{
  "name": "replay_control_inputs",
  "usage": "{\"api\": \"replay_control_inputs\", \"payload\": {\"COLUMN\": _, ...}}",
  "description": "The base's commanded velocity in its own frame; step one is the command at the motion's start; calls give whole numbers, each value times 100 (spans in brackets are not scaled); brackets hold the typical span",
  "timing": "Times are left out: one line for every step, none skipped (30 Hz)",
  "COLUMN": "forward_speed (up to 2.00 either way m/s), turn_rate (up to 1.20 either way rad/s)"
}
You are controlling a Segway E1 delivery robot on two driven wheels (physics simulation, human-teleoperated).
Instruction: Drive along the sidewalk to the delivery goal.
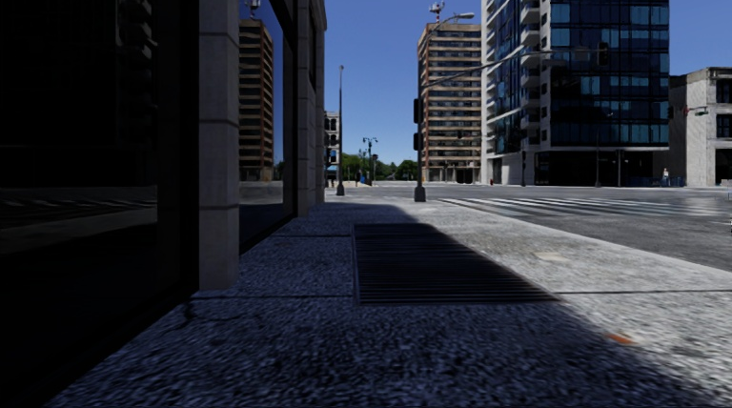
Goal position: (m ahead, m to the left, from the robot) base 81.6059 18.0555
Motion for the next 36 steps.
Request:
{"api": "replay_control_inputs", "payload": {"forward_speed": 200, "turn_rate": 0}}
{"api": "replay_control_inputs", "payload": {"forward_speed": 200, "turn_rate": 0}}
{"api": "replay_control_inputs", "payload": {"forward_speed": 200, "turn_rate": 0}}
{"api": "replay_control_inputs", "payload": {"forward_speed": 200, "turn_rate": 0}}
{"api": "replay_control_inputs", "payload": {"forward_speed": 200, "turn_rate": 0}}
{"api": "replay_control_inputs", "payload": {"forward_speed": 200, "turn_rate": 0}}
{"api": "replay_control_inputs", "payload": {"forward_speed": 200, "turn_rate": 0}}
{"api": "replay_control_inputs", "payload": {"forward_speed": 200, "turn_rate": 0}}
{"api": "replay_control_inputs", "payload": {"forward_speed": 200, "turn_rate": 0}}
{"api": "replay_control_inputs", "payload": {"forward_speed": 200, "turn_rate": 0}}
{"api": "replay_control_inputs", "payload": {"forward_speed": 200, "turn_rate": 0}}
{"api": "replay_control_inputs", "payload": {"forward_speed": 200, "turn_rate": 0}}
{"api": "replay_control_inputs", "payload": {"forward_speed": 200, "turn_rate": 0}}
{"api": "replay_control_inputs", "payload": {"forward_speed": 200, "turn_rate": 0}}
{"api": "replay_control_inputs", "payload": {"forward_speed": 200, "turn_rate": 0}}
{"api": "replay_control_inputs", "payload": {"forward_speed": 200, "turn_rate": 0}}
{"api": "replay_control_inputs", "payload": {"forward_speed": 200, "turn_rate": 0}}
{"api": "replay_control_inputs", "payload": {"forward_speed": 200, "turn_rate": 0}}
{"api": "replay_control_inputs", "payload": {"forward_speed": 200, "turn_rate": 0}}
{"api": "replay_control_inputs", "payload": {"forward_speed": 200, "turn_rate": 0}}
{"api": "replay_control_inputs", "payload": {"forward_speed": 200, "turn_rate": 0}}
{"api": "replay_control_inputs", "payload": {"forward_speed": 200, "turn_rate": 0}}
{"api": "replay_control_inputs", "payload": {"forward_speed": 200, "turn_rate": 0}}
{"api": "replay_control_inputs", "payload": {"forward_speed": 200, "turn_rate": 0}}
{"api": "replay_control_inputs", "payload": {"forward_speed": 200, "turn_rate": 0}}
{"api": "replay_control_inputs", "payload": {"forward_speed": 200, "turn_rate": 0}}
{"api": "replay_control_inputs", "payload": {"forward_speed": 200, "turn_rate": 0}}
{"api": "replay_control_inputs", "payload": {"forward_speed": 200, "turn_rate": 0}}
{"api": "replay_control_inputs", "payload": {"forward_speed": 200, "turn_rate": 0}}
{"api": "replay_control_inputs", "payload": {"forward_speed": 200, "turn_rate": 0}}
{"api": "replay_control_inputs", "payload": {"forward_speed": 200, "turn_rate": 0}}
{"api": "replay_control_inputs", "payload": {"forward_speed": 200, "turn_rate": 0}}
{"api": "replay_control_inputs", "payload": {"forward_speed": 200, "turn_rate": 0}}
{"api": "replay_control_inputs", "payload": {"forward_speed": 200, "turn_rate": 0}}
{"api": "replay_control_inputs", "payload": {"forward_speed": 200, "turn_rate": 0}}
{"api": "replay_control_inputs", "payload": {"forward_speed": 200, "turn_rate": 0}}
